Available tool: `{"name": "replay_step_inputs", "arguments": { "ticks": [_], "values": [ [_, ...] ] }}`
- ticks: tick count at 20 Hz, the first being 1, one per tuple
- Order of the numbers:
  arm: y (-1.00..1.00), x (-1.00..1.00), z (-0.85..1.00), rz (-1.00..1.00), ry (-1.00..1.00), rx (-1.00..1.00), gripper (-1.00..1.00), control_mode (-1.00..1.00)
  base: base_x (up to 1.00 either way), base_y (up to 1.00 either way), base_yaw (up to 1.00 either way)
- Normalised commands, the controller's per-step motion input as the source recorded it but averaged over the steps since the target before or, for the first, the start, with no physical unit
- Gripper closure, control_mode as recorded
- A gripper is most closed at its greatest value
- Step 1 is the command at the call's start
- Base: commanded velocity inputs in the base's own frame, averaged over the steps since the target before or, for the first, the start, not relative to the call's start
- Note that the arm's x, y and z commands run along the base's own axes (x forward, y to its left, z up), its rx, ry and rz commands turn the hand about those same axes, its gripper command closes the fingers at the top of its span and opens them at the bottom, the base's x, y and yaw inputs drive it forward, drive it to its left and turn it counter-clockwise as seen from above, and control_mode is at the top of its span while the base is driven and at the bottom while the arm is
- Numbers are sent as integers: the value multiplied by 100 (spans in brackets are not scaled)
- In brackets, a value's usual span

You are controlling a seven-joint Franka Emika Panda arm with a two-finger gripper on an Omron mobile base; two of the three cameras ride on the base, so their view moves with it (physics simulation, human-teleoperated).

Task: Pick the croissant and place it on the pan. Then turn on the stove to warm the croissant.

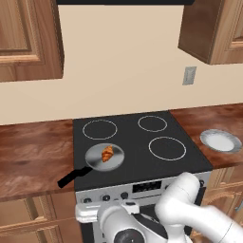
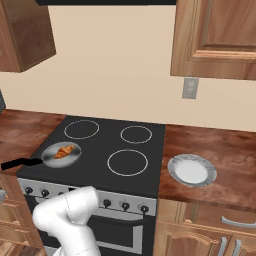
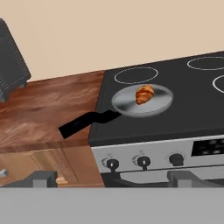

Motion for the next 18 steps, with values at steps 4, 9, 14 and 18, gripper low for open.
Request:
{"name": "replay_step_inputs", "arguments": {
  "ticks": [4, 9, 14, 18],
  "values": [
    [0, 6, -35, 4, -6, 0, -100, -100, 0, 0, 0],
    [-8, 26, -40, 4, -5, 0, -100, -100, 0, 0, 0],
    [-23, 36, -38, 1, -3, 0, -100, -100, 0, 0, 0],
    [-13, 33, -39, 0, -2, 0, -100, -100, 0, 0, 0]
  ]
}}
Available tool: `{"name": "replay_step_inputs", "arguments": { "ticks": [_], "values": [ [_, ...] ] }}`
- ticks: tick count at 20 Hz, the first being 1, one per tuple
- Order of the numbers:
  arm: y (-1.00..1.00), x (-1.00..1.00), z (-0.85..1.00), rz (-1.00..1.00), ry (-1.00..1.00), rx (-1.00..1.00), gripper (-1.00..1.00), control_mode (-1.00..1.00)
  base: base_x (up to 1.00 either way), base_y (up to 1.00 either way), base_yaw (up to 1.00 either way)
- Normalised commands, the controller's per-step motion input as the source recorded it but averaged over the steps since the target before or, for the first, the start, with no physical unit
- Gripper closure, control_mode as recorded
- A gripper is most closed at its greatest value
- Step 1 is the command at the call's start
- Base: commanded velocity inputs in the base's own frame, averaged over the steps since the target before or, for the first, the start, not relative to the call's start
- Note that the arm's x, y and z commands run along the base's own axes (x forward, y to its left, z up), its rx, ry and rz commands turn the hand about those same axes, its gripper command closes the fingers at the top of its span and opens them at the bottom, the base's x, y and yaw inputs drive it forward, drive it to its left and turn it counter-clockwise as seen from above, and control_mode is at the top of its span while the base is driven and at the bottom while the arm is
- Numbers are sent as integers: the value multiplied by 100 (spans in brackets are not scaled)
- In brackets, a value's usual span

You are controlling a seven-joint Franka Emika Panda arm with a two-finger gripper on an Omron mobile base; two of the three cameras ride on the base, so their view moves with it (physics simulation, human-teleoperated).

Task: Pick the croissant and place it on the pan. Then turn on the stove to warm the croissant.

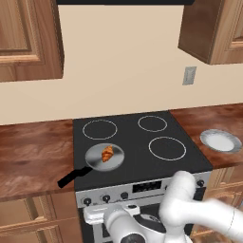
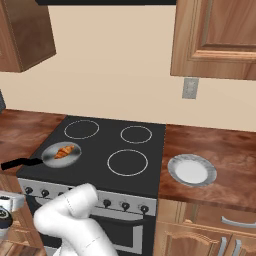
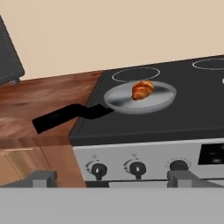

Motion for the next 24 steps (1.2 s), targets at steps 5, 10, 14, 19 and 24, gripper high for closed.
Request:
{"name": "replay_step_inputs", "arguments": {
  "ticks": [5, 10, 14, 19, 24],
  "values": [
    [0, 27, -50, 0, 0, 0, -100, -100, 0, 0, 0],
    [0, 31, -51, 0, 0, 0, -100, -100, 0, 0, 0],
    [2, 29, -46, 0, 0, 0, -100, -100, 0, 0, 0],
    [7, 34, -32, 0, 0, 0, -100, -100, 0, 0, 0],
    [5, 48, -7, -4, -5, 0, -100, -100, 0, 0, 0]
  ]
}}
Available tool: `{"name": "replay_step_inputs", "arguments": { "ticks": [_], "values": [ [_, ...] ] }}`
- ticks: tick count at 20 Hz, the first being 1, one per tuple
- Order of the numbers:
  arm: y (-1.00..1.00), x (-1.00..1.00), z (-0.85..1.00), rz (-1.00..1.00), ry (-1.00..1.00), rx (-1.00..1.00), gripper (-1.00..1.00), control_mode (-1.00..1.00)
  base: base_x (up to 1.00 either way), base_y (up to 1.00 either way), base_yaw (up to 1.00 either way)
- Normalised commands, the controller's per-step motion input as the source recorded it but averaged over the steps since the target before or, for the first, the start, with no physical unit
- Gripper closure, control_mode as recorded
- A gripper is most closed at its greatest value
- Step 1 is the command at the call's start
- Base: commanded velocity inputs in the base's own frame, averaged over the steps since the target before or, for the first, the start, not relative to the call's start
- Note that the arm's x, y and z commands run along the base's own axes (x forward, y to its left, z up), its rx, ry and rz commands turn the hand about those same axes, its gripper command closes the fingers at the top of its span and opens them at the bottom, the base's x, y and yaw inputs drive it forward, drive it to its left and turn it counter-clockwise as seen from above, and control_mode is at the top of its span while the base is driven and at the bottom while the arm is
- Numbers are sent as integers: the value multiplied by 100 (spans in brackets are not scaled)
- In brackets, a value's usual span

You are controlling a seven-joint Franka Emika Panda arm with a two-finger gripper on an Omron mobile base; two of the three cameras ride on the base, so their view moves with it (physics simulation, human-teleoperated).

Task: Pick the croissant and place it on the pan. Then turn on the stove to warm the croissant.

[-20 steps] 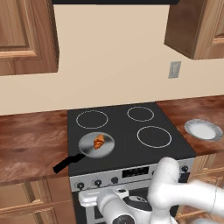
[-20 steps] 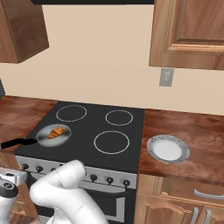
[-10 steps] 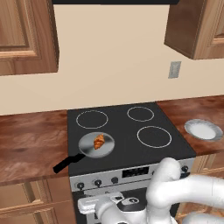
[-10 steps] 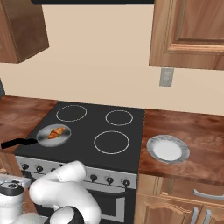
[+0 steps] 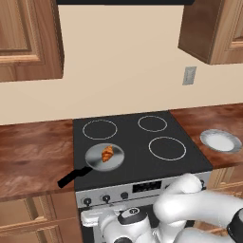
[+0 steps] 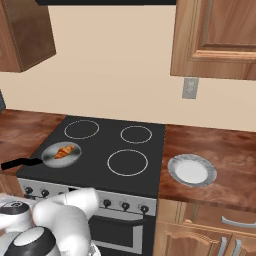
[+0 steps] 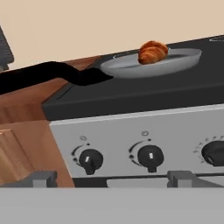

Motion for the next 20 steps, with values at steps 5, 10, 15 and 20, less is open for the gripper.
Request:
{"name": "replay_step_inputs", "arguments": {
  "ticks": [5, 10, 15, 20],
  "values": [
    [6, 42, -3, -4, -7, 0, -100, -100, 0, 0, 0],
    [12, 23, -16, -3, -5, 0, -100, -100, 0, 0, 0],
    [20, 17, -20, -3, -4, 0, -100, -100, 0, 0, 0],
    [26, 8, -22, -2, -4, 0, -100, -100, 0, 0, 0]
  ]
}}
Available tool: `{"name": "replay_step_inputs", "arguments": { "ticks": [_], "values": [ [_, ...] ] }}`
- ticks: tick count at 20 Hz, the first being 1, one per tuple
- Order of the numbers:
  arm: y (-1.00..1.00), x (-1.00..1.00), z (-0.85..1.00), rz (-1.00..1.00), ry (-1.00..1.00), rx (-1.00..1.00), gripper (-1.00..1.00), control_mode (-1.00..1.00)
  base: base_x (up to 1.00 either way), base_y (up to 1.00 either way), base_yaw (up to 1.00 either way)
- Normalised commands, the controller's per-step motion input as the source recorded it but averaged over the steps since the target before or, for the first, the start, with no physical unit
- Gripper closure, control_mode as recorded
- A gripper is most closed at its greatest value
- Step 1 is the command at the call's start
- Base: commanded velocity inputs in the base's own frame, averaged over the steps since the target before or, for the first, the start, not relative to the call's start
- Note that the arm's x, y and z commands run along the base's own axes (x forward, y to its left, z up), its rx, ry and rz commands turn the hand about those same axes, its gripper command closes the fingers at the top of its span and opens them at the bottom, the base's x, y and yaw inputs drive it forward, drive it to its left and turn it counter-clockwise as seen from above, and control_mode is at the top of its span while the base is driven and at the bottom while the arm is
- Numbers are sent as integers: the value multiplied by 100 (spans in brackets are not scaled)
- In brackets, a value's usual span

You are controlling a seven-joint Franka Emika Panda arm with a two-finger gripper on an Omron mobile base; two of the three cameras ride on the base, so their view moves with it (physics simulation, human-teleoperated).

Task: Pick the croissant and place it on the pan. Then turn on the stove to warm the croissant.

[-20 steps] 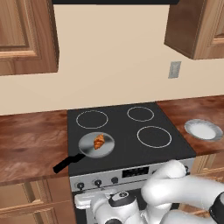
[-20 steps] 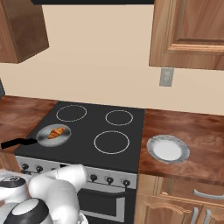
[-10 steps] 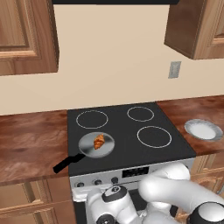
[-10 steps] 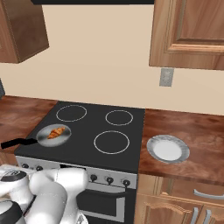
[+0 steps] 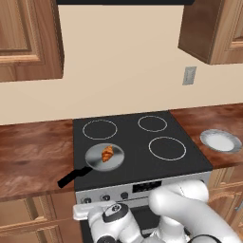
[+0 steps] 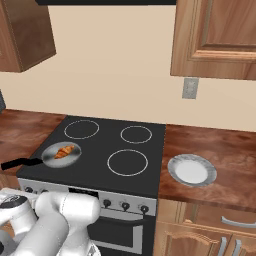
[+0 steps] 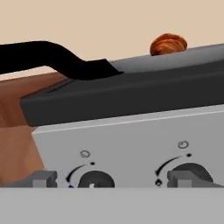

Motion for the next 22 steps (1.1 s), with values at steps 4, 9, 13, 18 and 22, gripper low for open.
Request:
{"name": "replay_step_inputs", "arguments": {
  "ticks": [4, 9, 13, 18, 22],
  "values": [
    [23, 1, -27, -1, -4, 0, -100, -100, 0, 0, 0],
    [8, 21, -20, -2, -4, 0, -100, -100, 0, 0, 0],
    [0, 42, -11, -3, -5, 0, -100, -100, 0, 0, 0],
    [0, 55, -11, -4, -3, 0, -100, -100, 0, 0, 0],
    [1, 51, -26, -4, 0, 0, -100, -100, 0, 0, 0]
  ]
}}
